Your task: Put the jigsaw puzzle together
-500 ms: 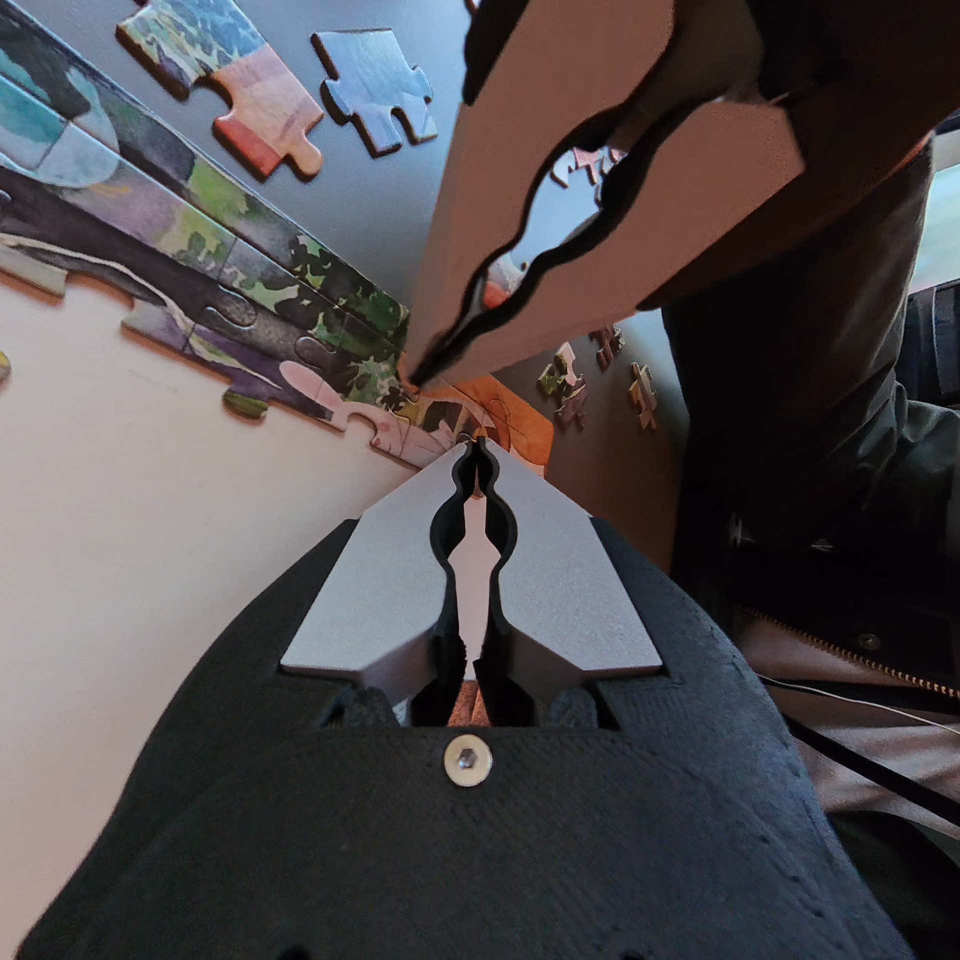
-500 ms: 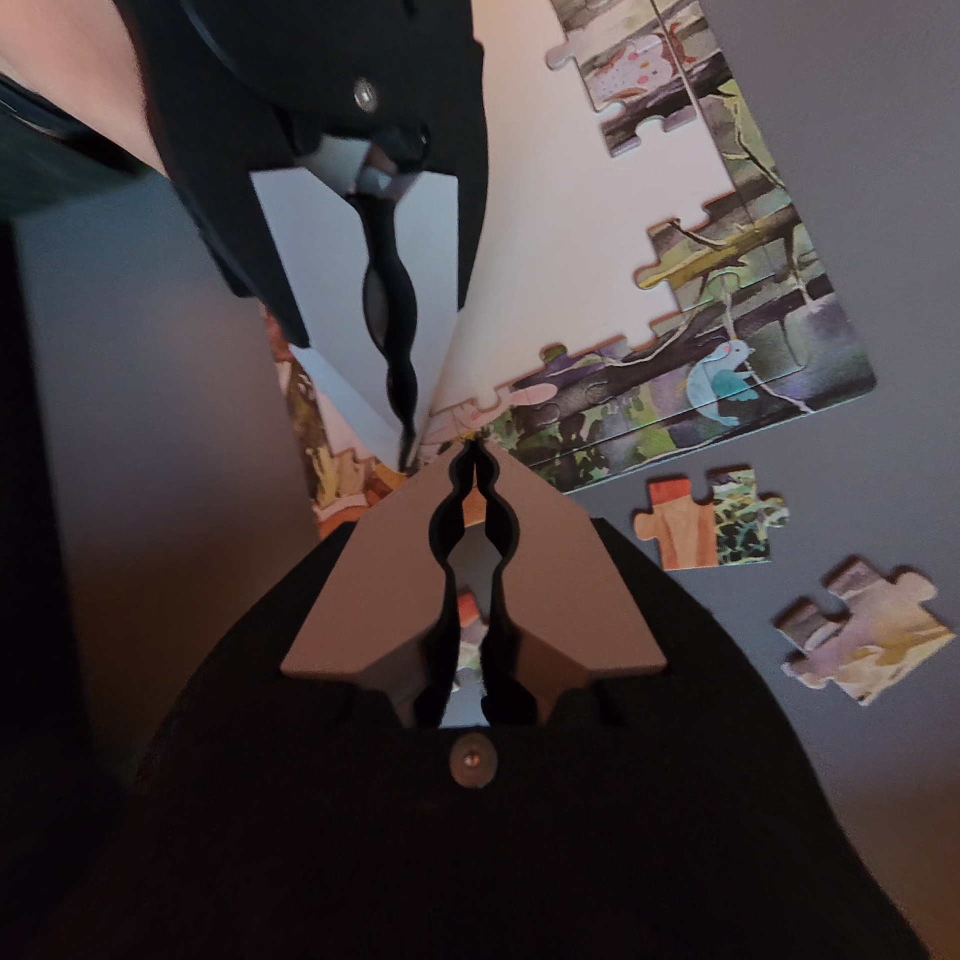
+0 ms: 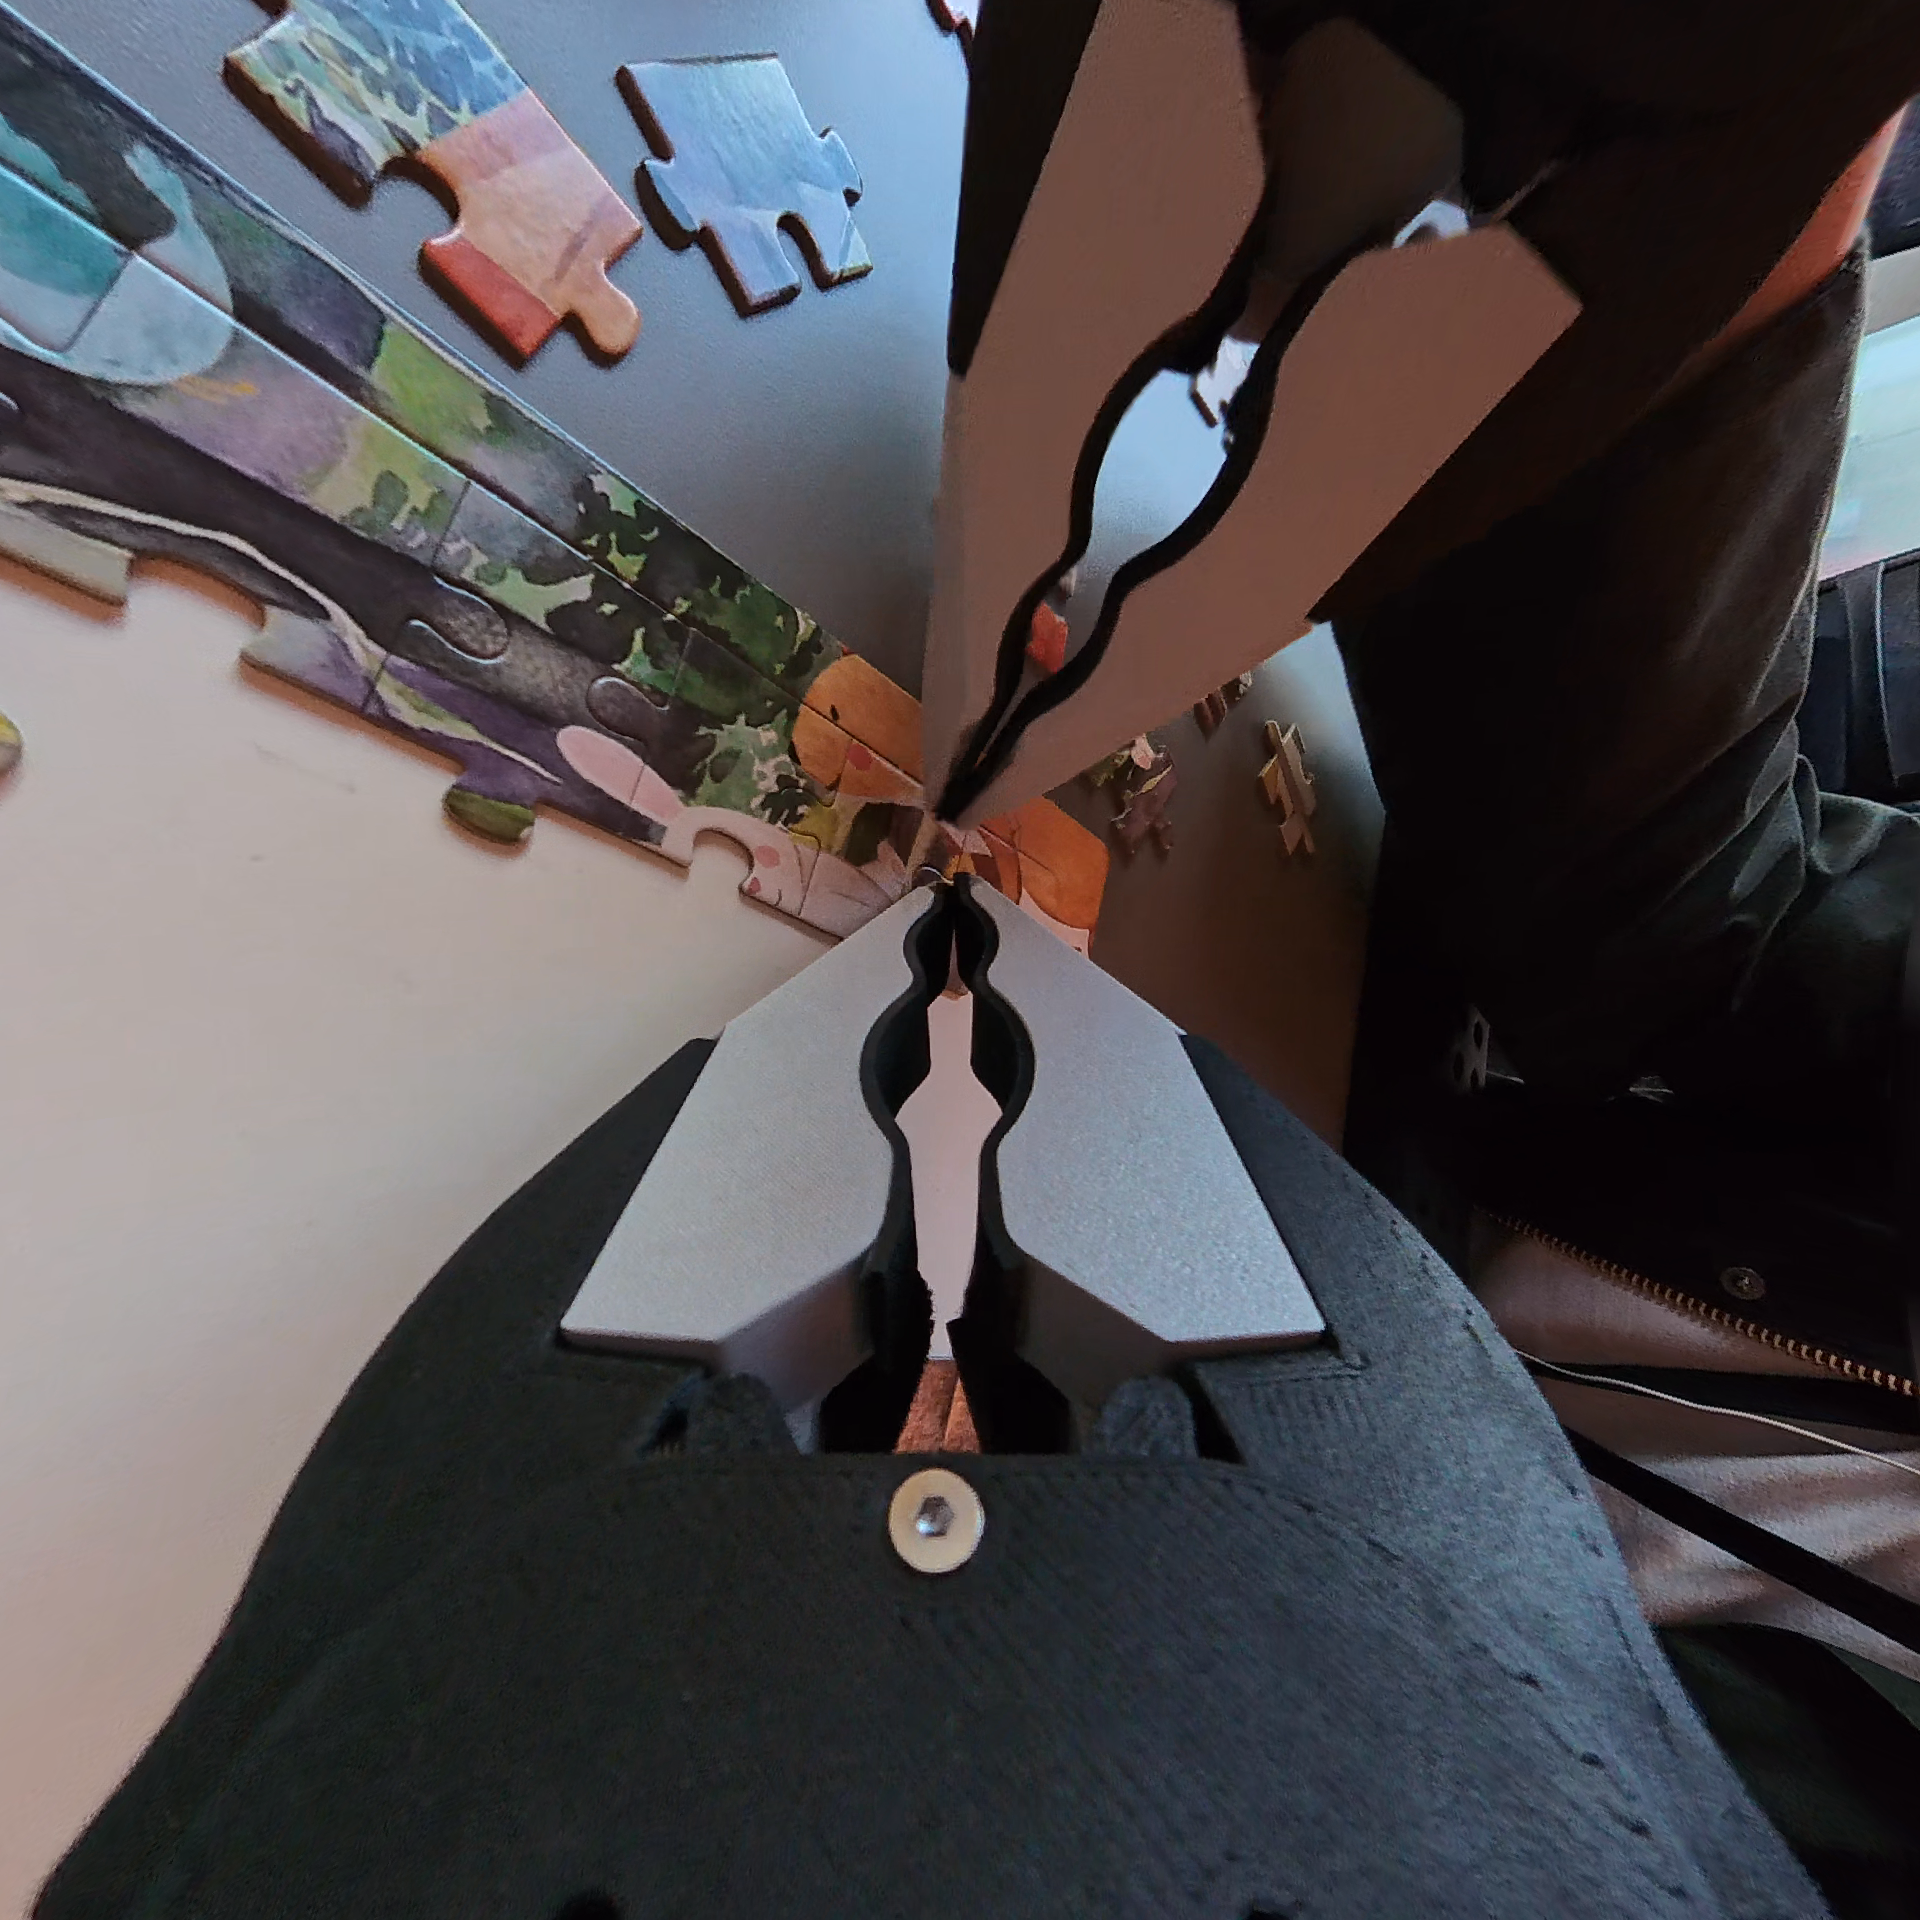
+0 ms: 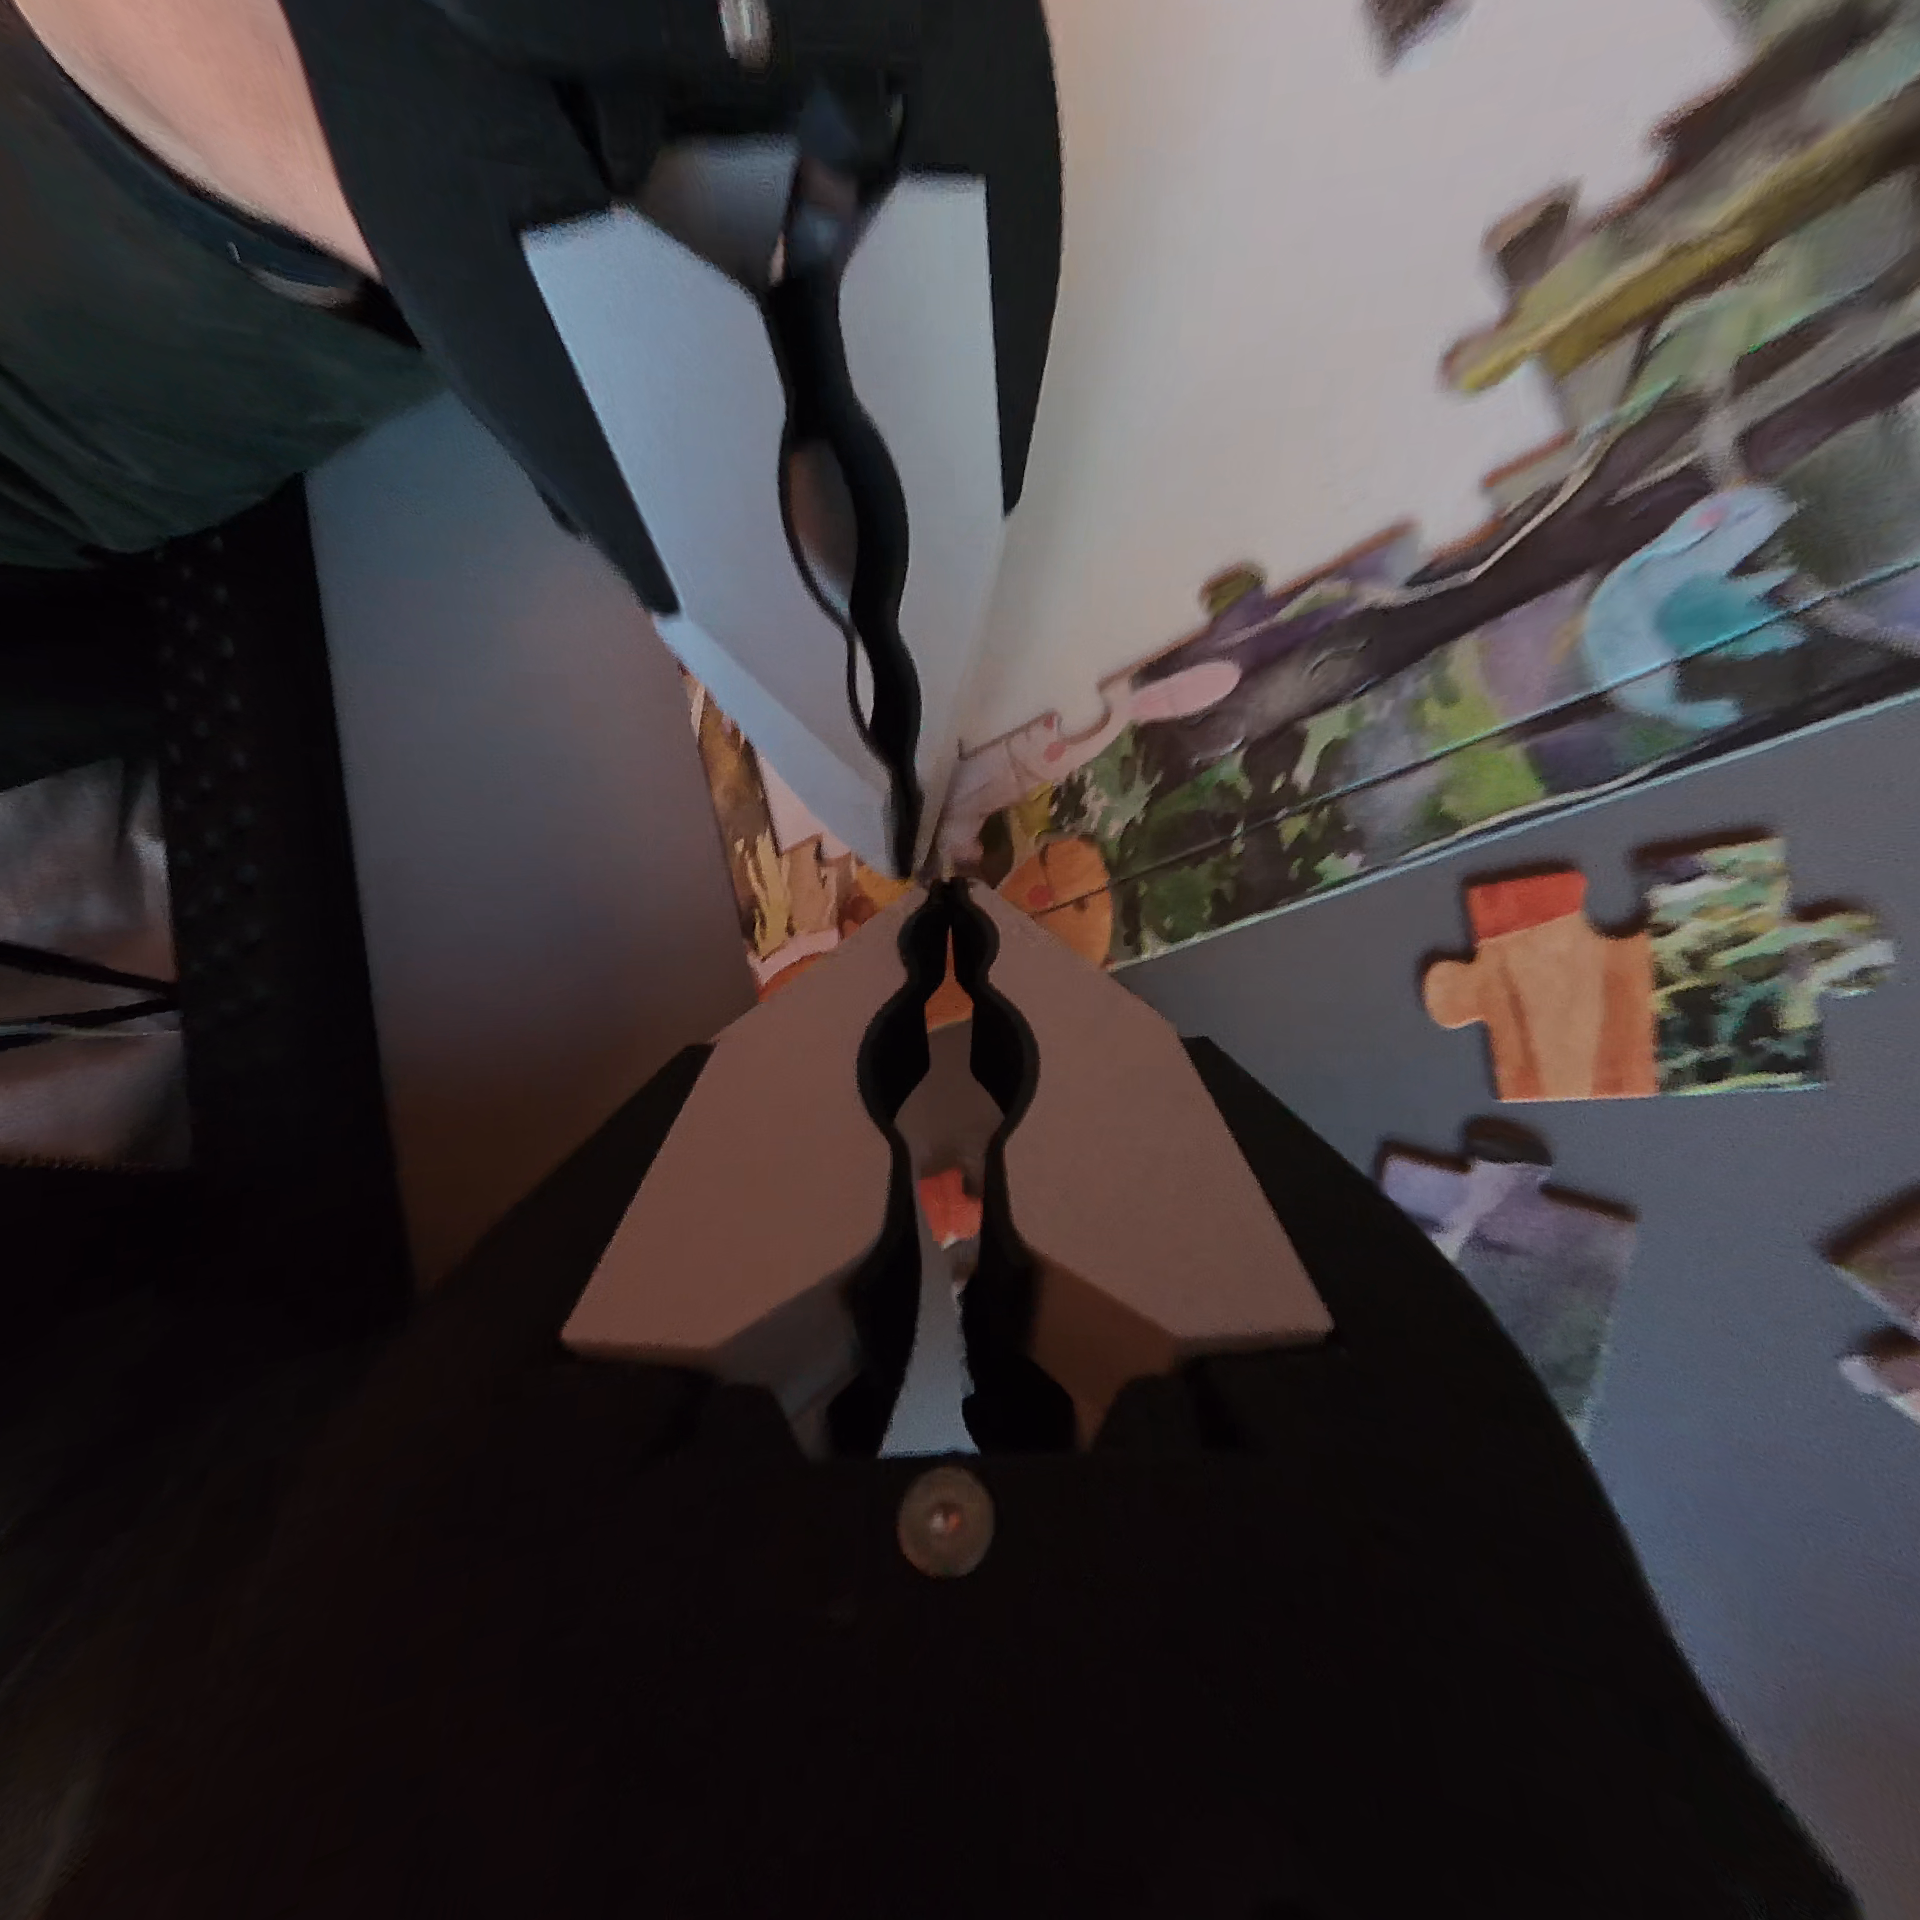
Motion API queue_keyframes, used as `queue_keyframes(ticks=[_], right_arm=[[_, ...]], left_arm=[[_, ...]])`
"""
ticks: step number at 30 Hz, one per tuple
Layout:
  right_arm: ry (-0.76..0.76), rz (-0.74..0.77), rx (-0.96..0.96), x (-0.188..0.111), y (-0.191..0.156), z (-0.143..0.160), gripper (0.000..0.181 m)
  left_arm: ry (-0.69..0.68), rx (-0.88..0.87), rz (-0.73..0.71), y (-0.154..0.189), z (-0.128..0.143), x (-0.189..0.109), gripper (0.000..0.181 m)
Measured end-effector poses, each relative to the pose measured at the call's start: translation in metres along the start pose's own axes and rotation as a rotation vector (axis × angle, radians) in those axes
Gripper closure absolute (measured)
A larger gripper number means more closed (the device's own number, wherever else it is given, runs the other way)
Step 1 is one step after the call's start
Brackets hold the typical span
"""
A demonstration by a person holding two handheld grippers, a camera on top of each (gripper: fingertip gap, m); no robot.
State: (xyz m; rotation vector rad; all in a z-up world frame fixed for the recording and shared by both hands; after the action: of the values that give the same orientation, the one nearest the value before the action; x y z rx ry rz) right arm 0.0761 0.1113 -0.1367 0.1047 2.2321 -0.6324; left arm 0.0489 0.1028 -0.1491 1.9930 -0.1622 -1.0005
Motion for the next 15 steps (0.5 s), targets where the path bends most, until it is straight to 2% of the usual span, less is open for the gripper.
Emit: queue_keyframes(ticks=[4, 7, 11, 15], right_arm=[[0.130, 0.150, 0.018, -0.007, 0.028, -0.025, 0.181], [0.125, 0.222, 0.045, -0.003, 0.043, -0.025, 0.181], [0.131, 0.214, 0.076, -0.001, 0.047, -0.024, 0.181], [0.165, 0.283, 0.021, -0.002, 0.051, -0.036, 0.181]], left_arm=[[-0.002, 0.014, -0.009, 0.000, 0.000, -0.001, 0.181], [-0.003, 0.014, -0.010, 0.000, 0.001, -0.002, 0.181], [-0.004, 0.021, -0.014, 0.000, 0.001, -0.002, 0.181], [-0.006, 0.025, -0.019, 0.000, 0.001, -0.003, 0.181]])
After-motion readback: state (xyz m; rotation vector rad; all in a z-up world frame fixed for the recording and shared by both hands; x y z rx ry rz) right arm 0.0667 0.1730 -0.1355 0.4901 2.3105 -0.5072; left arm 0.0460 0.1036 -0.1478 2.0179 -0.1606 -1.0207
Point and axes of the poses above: each gripper's, where its closed fingertips meet, x out along the fingers, z out of its underside, y = z × x across the jaws, the point moved 2 cm from there along -x, back along the fingers, and after that the axes turned 9 degrees about -x, right-handed, at the moved point
